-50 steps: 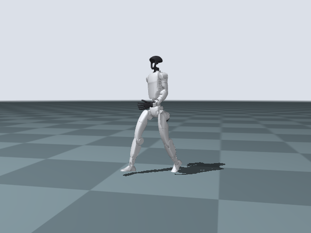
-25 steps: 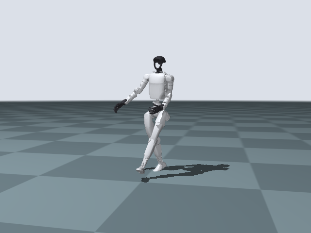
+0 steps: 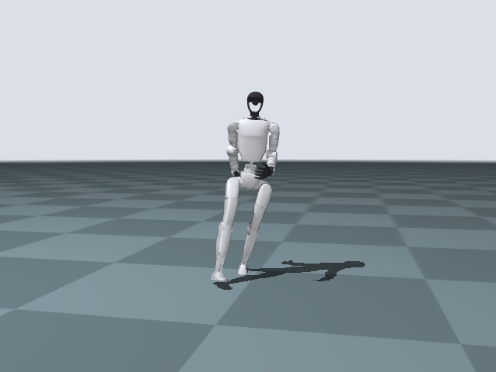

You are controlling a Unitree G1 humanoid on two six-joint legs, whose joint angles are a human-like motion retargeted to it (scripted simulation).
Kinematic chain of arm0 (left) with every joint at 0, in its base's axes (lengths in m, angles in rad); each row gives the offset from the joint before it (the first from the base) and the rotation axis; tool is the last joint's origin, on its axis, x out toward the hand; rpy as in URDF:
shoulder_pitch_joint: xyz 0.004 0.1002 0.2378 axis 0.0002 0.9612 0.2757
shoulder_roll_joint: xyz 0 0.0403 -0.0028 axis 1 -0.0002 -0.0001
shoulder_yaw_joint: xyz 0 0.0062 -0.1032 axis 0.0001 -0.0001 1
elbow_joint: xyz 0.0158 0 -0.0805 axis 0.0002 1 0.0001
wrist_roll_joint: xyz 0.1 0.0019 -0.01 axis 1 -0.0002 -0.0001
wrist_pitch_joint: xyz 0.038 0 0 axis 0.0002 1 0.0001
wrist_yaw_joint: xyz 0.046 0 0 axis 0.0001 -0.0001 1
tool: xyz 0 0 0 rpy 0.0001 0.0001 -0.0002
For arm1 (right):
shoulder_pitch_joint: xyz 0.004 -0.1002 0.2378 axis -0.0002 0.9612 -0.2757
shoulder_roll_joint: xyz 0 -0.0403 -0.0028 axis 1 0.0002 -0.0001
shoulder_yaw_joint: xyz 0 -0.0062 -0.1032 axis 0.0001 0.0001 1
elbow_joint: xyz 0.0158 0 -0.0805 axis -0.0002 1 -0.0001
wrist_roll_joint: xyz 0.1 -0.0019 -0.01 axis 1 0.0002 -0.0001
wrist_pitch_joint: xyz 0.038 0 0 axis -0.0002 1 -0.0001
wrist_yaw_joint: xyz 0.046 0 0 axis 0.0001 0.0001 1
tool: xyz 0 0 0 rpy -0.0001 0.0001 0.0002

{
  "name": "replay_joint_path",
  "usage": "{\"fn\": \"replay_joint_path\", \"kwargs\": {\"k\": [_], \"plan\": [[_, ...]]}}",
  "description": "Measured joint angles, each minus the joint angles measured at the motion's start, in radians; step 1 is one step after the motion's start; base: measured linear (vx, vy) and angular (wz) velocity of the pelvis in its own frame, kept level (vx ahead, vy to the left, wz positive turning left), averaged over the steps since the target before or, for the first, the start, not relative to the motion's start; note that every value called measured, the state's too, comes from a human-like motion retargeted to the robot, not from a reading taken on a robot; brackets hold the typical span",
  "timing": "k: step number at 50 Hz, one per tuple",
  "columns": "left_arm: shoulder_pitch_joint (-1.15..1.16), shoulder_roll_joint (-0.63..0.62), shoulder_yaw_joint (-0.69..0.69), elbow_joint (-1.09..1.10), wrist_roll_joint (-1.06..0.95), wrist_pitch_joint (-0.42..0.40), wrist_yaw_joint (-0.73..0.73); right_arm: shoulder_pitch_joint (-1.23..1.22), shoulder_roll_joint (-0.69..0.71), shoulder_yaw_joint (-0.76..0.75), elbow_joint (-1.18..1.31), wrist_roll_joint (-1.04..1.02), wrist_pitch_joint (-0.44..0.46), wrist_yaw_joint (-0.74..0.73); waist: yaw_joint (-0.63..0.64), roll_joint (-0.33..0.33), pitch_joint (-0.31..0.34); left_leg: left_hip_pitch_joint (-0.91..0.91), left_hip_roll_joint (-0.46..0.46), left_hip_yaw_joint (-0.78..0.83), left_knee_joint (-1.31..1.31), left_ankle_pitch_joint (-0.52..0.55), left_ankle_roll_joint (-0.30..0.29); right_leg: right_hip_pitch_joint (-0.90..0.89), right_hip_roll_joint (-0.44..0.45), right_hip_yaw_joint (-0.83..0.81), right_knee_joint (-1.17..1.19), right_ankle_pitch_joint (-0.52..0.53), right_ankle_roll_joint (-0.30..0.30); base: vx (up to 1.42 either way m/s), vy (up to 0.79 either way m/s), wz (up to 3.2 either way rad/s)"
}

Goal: Walk run

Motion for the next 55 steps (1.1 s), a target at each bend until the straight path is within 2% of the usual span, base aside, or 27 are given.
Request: {"fn": "replay_joint_path", "kwargs": {"k": [2,3,4,5,7,8,9,10,12,13,15,17,20,23,28,30,32,35,37,38,40,42,43,45,47,50,55], "plan": [[0.015,0.006,0.008,0.001,0.002,-0.006,0.011,0.014,-0.007,0.016,0.0,-0.003,0.006,0.022,-0.003,0.001,0.024,0.07,0.0,-0.008,-0.003,0.017,-0.018,-0.011,-0.015,-0.032,-0.085,-0.079,0.161,1.12,-0.43,0.46],[0.026,0.006,0.016,0.006,0.003,-0.009,0.016,0.015,-0.018,0.021,0.0,-0.003,0.021,0.018,-0.001,0.001,0.026,0.097,0.004,-0.005,-0.001,0.037,-0.038,-0.016,-0.029,-0.127,-0.084,-0.09,0.177,1.22,-0.52,0.28],[0.04,0.004,0.029,0.015,0.003,-0.01,0.02,0.009,-0.034,0.023,0.0,-0.001,0.05,-0.001,-0.005,0.005,0.017,0.11,0.009,-0.001,0.006,0.071,-0.067,-0.019,-0.013,-0.118,-0.063,-0.091,0.134,1.07,-0.44,0.24],[0.055,0.0,0.042,0.026,0.002,-0.011,0.024,0.0,-0.054,0.025,0.0,0.001,0.086,-0.025,-0.013,0.011,0.003,0.116,0.015,0.003,0.014,0.112,-0.099,-0.022,0.018,-0.056,-0.034,-0.086,0.062,0.9,-0.31,0.45],[0.098,-0.006,0.051,0.04,-0.001,-0.017,0.034,-0.028,-0.096,0.002,0.0,0.015,0.164,-0.102,-0.046,0.009,-0.023,0.128,0.01,-0.016,0.059,0.262,-0.193,-0.024,-0.009,-0.213,0.052,-0.037,0.067,1.06,-0.38,1.11],[0.123,-0.008,0.054,0.048,0.002,-0.022,0.037,-0.042,-0.112,-0.015,0.0,0.028,0.195,-0.143,-0.083,0.019,-0.026,0.128,0.015,-0.053,0.112,0.365,-0.254,-0.005,-0.015,-0.201,0.079,0.017,0.1,1.27,-0.52,1.57],[0.147,-0.012,0.062,0.057,0.011,-0.024,0.038,-0.058,-0.127,-0.029,0.0,0.048,0.21,-0.174,-0.096,0.036,-0.03,0.111,0.031,-0.061,0.182,0.478,-0.341,0.013,0.005,-0.137,0.11,0.02,0.093,1.21,-0.51,1.38],[0.171,-0.019,0.073,0.067,0.022,-0.024,0.037,-0.074,-0.142,-0.04,0.0,0.072,0.216,-0.202,-0.098,0.055,-0.036,0.084,0.051,-0.054,0.26,0.596,-0.443,0.029,0.038,-0.046,0.142,-0.001,0.066,1.09,-0.33,1.14],[0.191,-0.043,0.065,0.083,0.042,-0.021,0.059,-0.141,-0.191,-0.057,0.0,0.139,0.204,-0.203,-0.111,0.067,-0.034,-0.032,0.079,0.061,0.506,0.733,-0.524,0.039,0.0,-0.099,0.224,-0.062,0.043,1.17,-0.23,1.39],[0.19,-0.047,0.063,0.088,0.044,-0.02,0.071,-0.186,-0.216,-0.059,0.0,0.168,0.205,-0.192,-0.118,0.059,-0.035,-0.097,0.119,0.144,0.642,0.781,-0.524,0.063,-0.027,-0.157,0.25,-0.095,0.028,1.11,-0.4,1.18],[0.203,-0.052,0.077,0.09,0.044,-0.02,0.072,-0.275,-0.245,-0.057,0.0,0.209,0.217,-0.194,-0.083,0.003,-0.059,-0.178,0.112,0.174,0.721,0.787,-0.524,0.136,-0.061,-0.303,0.209,-0.093,-0.041,0.84,-0.63,0.38],[0.211,-0.061,0.096,0.09,0.032,-0.015,0.053,-0.36,-0.268,-0.074,-0.046,0.203,0.22,-0.233,-0.039,-0.022,-0.05,-0.266,0.115,0.228,0.776,0.642,-0.422,0.202,0.021,-0.182,0.173,-0.105,-0.079,0.83,-0.48,0.03],[0.232,-0.072,0.115,0.081,0.01,-0.009,0.043,-0.468,-0.303,-0.088,-0.148,0.16,0.183,-0.295,0.045,-0.072,-0.033,-0.412,0.14,0.367,0.779,0.471,-0.305,0.302,0.006,-0.207,0.112,-0.091,-0.088,0.9,-0.37,-0.33],[0.256,-0.066,0.117,0.05,0.007,-0.012,0.039,-0.565,-0.356,-0.06,-0.252,0.164,0.135,-0.302,0.156,-0.109,-0.034,-0.536,0.118,0.414,0.592,0.356,-0.234,0.385,0.016,-0.237,0.056,-0.105,-0.11,0.83,-0.29,-0.64],[0.26,-0.056,0.129,0.015,0.04,-0.012,0.024,-0.699,-0.464,-0.045,-0.402,0.209,0.091,-0.328,0.245,-0.098,-0.032,-0.641,0.148,0.531,0.132,0.249,-0.056,0.506,0.095,-0.308,0.009,-0.175,-0.147,0.9,-0.3,0.21],[0.262,-0.06,0.136,0.014,0.055,-0.015,0.039,-0.737,-0.481,-0.062,-0.447,0.208,0.071,-0.363,0.253,-0.11,-0.041,-0.663,0.102,0.555,-0.043,0.184,-0.036,0.54,0.106,-0.315,0.009,-0.193,-0.154,1.0,-0.26,0.5],[0.262,-0.07,0.148,0.028,0.063,-0.014,0.058,-0.758,-0.474,-0.074,-0.479,0.224,0.051,-0.402,0.244,-0.123,-0.053,-0.659,0.057,0.521,-0.154,0.174,-0.007,0.565,0.111,-0.341,0.026,-0.168,-0.145,1.22,-0.28,0.31],[0.27,-0.082,0.176,0.051,0.051,-0.006,0.075,-0.76,-0.424,-0.065,-0.486,0.284,0.001,-0.455,0.302,-0.168,-0.061,-0.649,0.123,0.565,-0.047,0.207,0.0,0.61,0.099,-0.322,0.084,-0.015,-0.086,1.29,-0.28,-0.9],[0.284,-0.088,0.182,0.061,0.042,-0.004,0.079,-0.726,-0.378,-0.061,-0.457,0.323,-0.044,-0.467,0.326,-0.175,-0.082,-0.627,0.162,0.653,0.013,0.275,0.0,0.627,0.08,-0.335,0.158,0.206,0.004,1.36,-0.03,-0.67],[0.283,-0.085,0.185,0.064,0.037,-0.002,0.078,-0.703,-0.351,-0.061,-0.438,0.334,-0.063,-0.456,0.323,-0.171,-0.092,-0.626,0.17,0.58,0.052,0.266,0.0,0.623,0.095,-0.328,0.204,0.332,0.035,1.5,-0.14,0.25],[0.263,-0.076,0.187,0.069,0.029,0.003,0.072,-0.644,-0.298,-0.049,-0.401,0.343,-0.073,-0.397,0.263,-0.15,-0.079,-0.633,0.129,0.382,0.162,0.193,0.0,0.552,0.17,-0.26,0.438,0.475,0.098,1.27,-0.13,1.49],[0.207,-0.066,0.173,0.08,0.032,0.01,0.064,-0.575,-0.265,-0.054,-0.35,0.315,-0.049,-0.305,0.222,-0.157,-0.039,-0.58,0.058,0.346,0.233,0.11,0.0,0.448,0.184,-0.245,0.756,0.475,0.151,1.15,-0.08,1.69],[0.178,-0.056,0.165,0.084,0.038,0.011,0.066,-0.537,-0.24,-0.056,-0.319,0.294,-0.034,-0.268,0.23,-0.118,-0.041,-0.534,0.113,0.371,0.214,0.101,0.0,0.423,0.23,-0.238,0.754,0.475,0.146,1.25,-0.03,0.81],[0.122,-0.043,0.141,0.091,0.05,0.011,0.075,-0.449,-0.2,-0.051,-0.244,0.265,-0.006,-0.246,0.231,-0.048,-0.042,-0.44,0.166,0.368,0.157,0.089,0.0,0.343,0.299,-0.231,0.769,0.388,0.111,1.05,0.05,0.7],[0.076,-0.042,0.116,0.081,0.055,0.009,0.081,-0.355,-0.169,-0.03,-0.162,0.253,0.02,-0.268,0.218,-0.021,-0.035,-0.365,0.139,0.325,0.103,0.083,-0.002,0.256,0.288,-0.209,0.793,0.255,0.089,1.02,0.02,1.15],[0.035,-0.042,0.081,0.031,0.048,0.002,0.071,-0.214,-0.121,-0.029,-0.052,0.202,0.048,-0.269,0.135,0.025,-0.033,-0.254,0.123,0.247,0.013,0.086,-0.022,0.131,0.209,-0.232,0.716,0.078,0.031,1.03,-0.1,1.88],[-0.011,-0.02,0.052,-0.082,0.01,0.01,0.038,0.021,-0.031,-0.05,0.0,0.073,0.107,-0.147,0.0,0.028,-0.013,-0.102,0.056,0.126,-0.048,0.042,-0.041,0.016,-0.026,-0.328,0.317,0.037,0.034,0.95,-0.31,1.67]]}}
